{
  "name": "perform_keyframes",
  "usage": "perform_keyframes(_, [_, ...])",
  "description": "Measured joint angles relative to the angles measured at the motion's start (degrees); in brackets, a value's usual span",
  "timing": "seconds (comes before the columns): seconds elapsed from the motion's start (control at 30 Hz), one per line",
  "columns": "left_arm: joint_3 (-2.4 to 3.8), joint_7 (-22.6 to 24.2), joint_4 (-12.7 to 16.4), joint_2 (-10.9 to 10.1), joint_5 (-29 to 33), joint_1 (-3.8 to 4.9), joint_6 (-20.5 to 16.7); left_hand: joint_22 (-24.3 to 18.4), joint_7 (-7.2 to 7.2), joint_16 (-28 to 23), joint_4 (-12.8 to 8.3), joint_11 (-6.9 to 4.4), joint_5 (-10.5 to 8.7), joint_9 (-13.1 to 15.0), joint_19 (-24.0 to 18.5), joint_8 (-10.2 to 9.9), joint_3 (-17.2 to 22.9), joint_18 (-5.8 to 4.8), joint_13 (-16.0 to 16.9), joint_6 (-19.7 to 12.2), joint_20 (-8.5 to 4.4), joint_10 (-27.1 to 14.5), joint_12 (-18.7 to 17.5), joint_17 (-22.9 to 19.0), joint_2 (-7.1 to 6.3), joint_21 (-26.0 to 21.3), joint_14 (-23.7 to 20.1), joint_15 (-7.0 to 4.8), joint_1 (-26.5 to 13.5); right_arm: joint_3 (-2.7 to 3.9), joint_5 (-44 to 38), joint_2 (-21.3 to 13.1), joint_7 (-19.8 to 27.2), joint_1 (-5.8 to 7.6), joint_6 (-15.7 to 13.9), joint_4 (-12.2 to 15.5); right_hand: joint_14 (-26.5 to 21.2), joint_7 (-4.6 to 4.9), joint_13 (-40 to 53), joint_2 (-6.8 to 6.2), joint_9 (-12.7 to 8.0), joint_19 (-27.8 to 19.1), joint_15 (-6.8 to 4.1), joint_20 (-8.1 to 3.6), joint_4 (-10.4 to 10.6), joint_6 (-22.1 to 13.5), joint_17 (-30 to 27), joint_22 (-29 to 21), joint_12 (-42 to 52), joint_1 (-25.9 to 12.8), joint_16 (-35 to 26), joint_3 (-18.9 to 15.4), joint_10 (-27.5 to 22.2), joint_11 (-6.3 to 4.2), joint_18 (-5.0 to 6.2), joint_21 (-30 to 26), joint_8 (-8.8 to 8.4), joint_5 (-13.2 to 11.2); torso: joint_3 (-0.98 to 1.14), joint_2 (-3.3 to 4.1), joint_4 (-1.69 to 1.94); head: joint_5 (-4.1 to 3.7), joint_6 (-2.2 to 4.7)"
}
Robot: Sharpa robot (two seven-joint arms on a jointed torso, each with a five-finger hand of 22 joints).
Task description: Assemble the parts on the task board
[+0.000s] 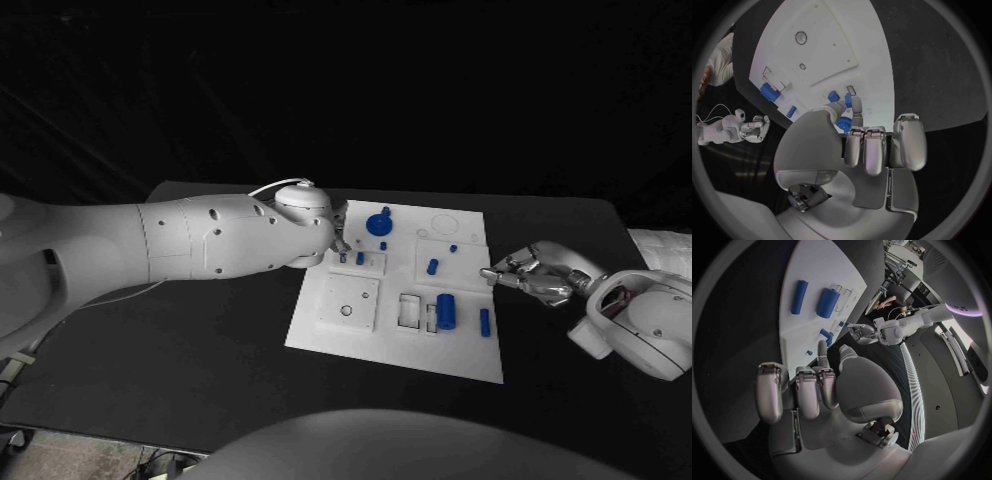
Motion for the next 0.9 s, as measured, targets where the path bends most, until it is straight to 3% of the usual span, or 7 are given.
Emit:
perform_keyframes(0.23, [-0.03, 0.0, 0.6, -0.5, -1.0, -0.28, -1.3, 0.0, 0.01, 0.0, 0.0, 0.00, 0.00, 0.0, -0.2, -0.1, 0.0, 0.00, 0.0, 0.0, -0.21, 0.0, 0.0, 0.0, 0.00, 0.0, 0.0, 0.00, 0.0, 0.00, 0.0, 0.0, 0.0, -0.50, 0.0, -0.1, 0.0, 0.00, 0.0, 0.00, 0.0, 0.0, 0.00, 0.00, 0.0, 0.0, 0.0, 0.0, 0.0, 0.0, 0.0, 0.0, 0.0, 0.00, 0.00, 0.0, 0.00, 0.0, -0.01, -0.02, -0.01, 0.05, 0.00])
perform_keyframes(0.9, [-0.05, 0.0, -1.4, 0.5, -1.0, -0.42, -1.1, 0.0, 0.10, 0.0, 0.0, 0.00, -0.04, 0.0, -0.2, -0.2, 0.3, 0.00, 0.0, -0.1, -0.20, 0.0, -0.3, 0.0, 0.00, 0.0, 0.0, 0.00, 0.0, -0.01, 0.0, 0.2, 0.1, -0.80, -0.1, -0.3, -0.2, 0.00, 0.0, 0.00, 0.0, 0.0, 0.21, 0.00, 0.0, 0.0, 0.0, 0.0, 0.0, 0.0, 0.0, 0.0, 0.0, 0.00, 0.00, 0.0, 0.00, 0.0, 0.02, 0.05, -0.04, -0.05, 0.00])
